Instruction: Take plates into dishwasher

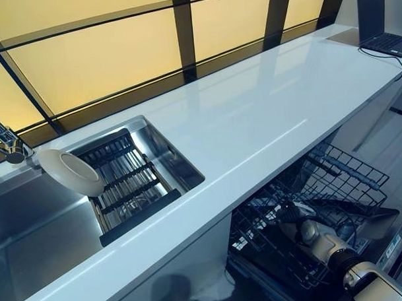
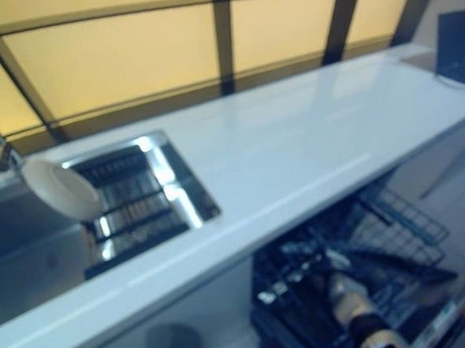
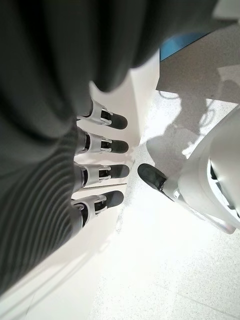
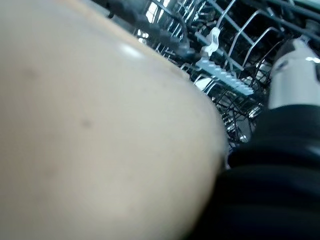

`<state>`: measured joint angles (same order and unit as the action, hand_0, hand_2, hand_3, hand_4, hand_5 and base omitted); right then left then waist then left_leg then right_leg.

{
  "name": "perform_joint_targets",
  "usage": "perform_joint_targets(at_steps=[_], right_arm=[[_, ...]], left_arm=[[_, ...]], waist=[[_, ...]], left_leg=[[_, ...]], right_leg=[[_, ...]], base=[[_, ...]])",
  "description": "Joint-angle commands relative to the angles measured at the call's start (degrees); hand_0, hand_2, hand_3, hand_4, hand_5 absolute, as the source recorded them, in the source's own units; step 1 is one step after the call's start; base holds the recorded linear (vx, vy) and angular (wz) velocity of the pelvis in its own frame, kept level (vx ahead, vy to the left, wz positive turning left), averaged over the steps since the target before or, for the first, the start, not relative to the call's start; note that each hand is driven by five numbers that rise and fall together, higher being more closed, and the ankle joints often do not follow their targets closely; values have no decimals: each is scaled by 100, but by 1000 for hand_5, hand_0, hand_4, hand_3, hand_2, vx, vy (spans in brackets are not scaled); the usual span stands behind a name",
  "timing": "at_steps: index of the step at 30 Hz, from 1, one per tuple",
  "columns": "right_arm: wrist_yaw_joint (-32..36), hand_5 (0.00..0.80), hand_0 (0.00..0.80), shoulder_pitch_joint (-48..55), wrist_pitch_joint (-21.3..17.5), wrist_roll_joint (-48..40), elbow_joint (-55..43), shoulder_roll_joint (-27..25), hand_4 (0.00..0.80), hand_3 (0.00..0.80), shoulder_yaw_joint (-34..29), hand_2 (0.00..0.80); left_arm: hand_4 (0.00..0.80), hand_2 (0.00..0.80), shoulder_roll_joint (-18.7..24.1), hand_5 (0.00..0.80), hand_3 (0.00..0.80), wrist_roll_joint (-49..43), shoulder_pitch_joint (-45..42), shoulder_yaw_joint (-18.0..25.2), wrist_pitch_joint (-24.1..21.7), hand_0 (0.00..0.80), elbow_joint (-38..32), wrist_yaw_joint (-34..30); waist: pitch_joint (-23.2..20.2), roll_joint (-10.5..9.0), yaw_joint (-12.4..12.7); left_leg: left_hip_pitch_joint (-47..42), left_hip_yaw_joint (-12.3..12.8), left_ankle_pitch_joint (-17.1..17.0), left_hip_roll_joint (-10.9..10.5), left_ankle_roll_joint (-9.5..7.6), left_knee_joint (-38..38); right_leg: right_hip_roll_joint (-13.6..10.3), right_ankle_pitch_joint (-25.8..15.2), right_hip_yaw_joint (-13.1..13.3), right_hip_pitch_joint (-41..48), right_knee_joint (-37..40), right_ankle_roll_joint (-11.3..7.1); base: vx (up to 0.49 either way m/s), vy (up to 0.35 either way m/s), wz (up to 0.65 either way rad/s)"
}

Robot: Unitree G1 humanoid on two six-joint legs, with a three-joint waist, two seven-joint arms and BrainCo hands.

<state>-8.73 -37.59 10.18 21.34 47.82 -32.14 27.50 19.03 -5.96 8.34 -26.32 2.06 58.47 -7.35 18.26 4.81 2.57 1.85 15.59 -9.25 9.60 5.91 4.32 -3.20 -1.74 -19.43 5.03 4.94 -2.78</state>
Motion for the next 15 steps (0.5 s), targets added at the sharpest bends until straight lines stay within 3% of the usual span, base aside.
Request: perform_joint_targets(at_steps=[1,11,15], right_arm=[[-379,0,0,-17,7,-5,26,-144,0,0,-69,0],[-956,0,0,526,-121,-532,-1089,-145,0,0,-390,0],[-999,0,0,886,-348,-567,-1710,-177,0,0,-624,0]], left_arm=[[0,0,52,0,0,-86,248,-310,10,0,-28,-9],[0,0,47,0,0,-51,93,-105,92,0,-172,57],[0,0,52,0,0,-70,15,61,104,0,-207,86]], waist=[[121,-164,31],[174,-219,-118],[202,-254,-214]], left_leg=[[485,119,83,-267,151,15],[455,169,98,-243,145,13],[444,211,107,-222,133,11]], right_leg=[[118,488,-132,-36,-328,16],[137,490,-26,-45,-351,7],[145,498,34,-63,-366,2]], base=[[0,0,0],[0,0,0],[0,0,0]])
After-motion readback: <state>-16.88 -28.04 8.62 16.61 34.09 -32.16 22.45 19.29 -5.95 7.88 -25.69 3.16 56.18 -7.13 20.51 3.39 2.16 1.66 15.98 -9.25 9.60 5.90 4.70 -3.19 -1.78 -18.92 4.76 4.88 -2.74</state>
